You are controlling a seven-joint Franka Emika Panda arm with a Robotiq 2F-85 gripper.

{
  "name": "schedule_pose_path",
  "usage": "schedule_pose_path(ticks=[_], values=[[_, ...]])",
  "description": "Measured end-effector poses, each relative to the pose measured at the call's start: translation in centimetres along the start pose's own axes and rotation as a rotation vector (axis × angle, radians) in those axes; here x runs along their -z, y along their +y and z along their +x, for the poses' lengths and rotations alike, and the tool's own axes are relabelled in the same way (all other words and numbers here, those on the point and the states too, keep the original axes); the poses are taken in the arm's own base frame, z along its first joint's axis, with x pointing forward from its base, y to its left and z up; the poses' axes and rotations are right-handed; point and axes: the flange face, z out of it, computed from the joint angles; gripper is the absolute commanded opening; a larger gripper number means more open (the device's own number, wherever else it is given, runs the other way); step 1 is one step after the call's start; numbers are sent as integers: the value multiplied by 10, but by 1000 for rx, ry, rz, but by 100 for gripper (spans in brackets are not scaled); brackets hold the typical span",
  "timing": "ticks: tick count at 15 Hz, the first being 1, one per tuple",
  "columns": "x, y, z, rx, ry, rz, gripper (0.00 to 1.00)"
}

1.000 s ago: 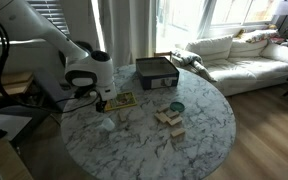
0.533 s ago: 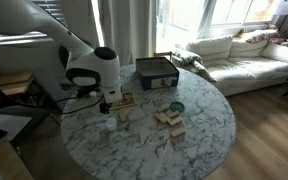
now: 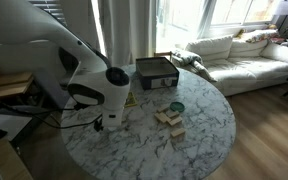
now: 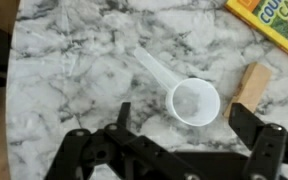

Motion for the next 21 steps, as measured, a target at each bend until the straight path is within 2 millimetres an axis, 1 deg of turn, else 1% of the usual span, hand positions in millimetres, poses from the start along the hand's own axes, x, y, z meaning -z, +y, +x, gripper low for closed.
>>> schedule_pose_path(ticks=[3, 5, 10, 11, 12, 13, 15, 16, 18, 19, 21], values=[[-7, 15, 14, -82, -117, 14, 100], [-12, 21, 22, -126, -171, 47, 100], [-28, 25, 36, -219, -250, 146, 100], [-32, 24, 38, -234, -260, 156, 91], [-36, 24, 40, -250, -270, 162, 73], [-40, 24, 41, -267, -282, 166, 66], [-48, 24, 42, -291, -311, 168, 49], [-51, 24, 43, -297, -321, 166, 42], [-53, 23, 44, -298, -323, 164, 27], [-52, 22, 44, -295, -320, 163, 24], [-48, 20, 43, -283, -294, 156, 23]])
